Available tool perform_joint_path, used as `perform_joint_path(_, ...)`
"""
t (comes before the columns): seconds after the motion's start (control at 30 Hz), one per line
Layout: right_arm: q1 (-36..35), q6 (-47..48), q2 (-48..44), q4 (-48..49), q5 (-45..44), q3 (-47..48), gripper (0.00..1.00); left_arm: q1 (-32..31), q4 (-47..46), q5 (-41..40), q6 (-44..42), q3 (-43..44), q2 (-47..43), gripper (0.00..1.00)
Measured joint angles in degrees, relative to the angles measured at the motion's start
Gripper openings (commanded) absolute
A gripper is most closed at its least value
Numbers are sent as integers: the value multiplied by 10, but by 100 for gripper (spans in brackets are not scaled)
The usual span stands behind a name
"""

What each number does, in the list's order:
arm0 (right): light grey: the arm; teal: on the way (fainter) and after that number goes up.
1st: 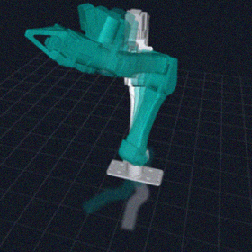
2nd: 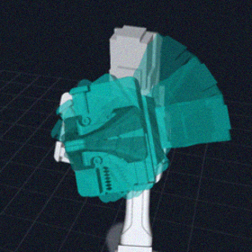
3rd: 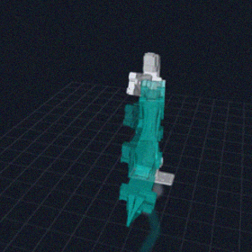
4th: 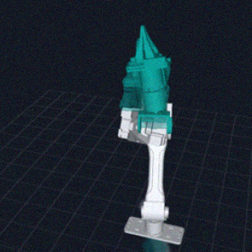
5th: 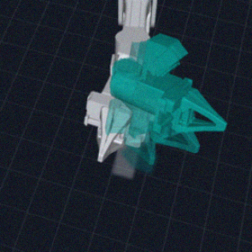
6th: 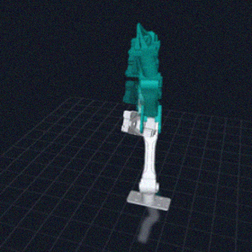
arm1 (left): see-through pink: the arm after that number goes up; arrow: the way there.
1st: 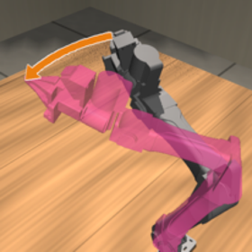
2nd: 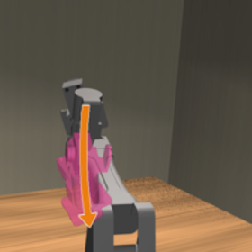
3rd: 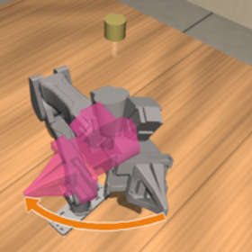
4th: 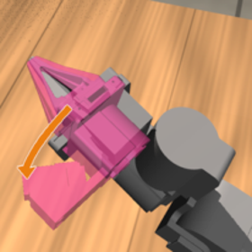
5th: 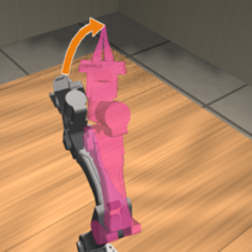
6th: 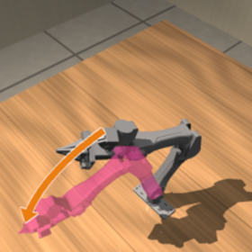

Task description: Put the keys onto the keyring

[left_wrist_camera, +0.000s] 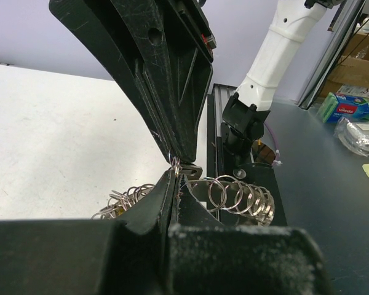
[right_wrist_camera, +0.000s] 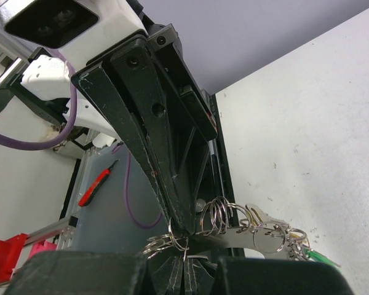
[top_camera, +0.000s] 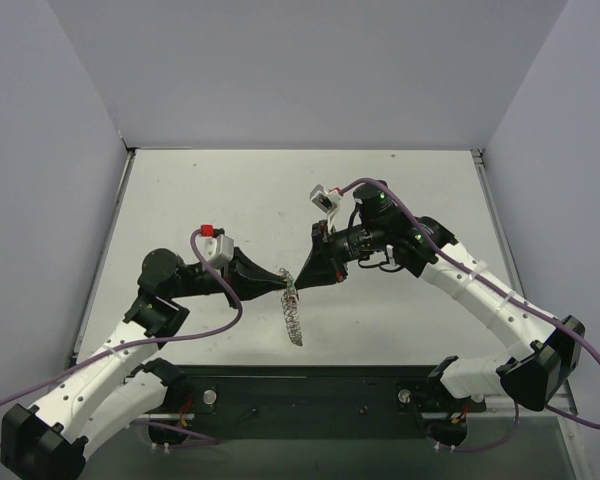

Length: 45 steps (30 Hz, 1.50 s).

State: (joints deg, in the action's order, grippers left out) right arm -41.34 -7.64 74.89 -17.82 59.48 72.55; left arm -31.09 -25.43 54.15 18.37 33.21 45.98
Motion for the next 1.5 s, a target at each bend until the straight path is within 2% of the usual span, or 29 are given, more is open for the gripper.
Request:
perform_joint_path(0.73, 0, -13, 0, 0, -1, 9, 0, -16, 54, -26, -38, 0, -8, 0)
perform_joint_path(1.5, 1, -14, 0, -5, -23, 10, 0, -56, 154, -130, -99, 29, -17, 0)
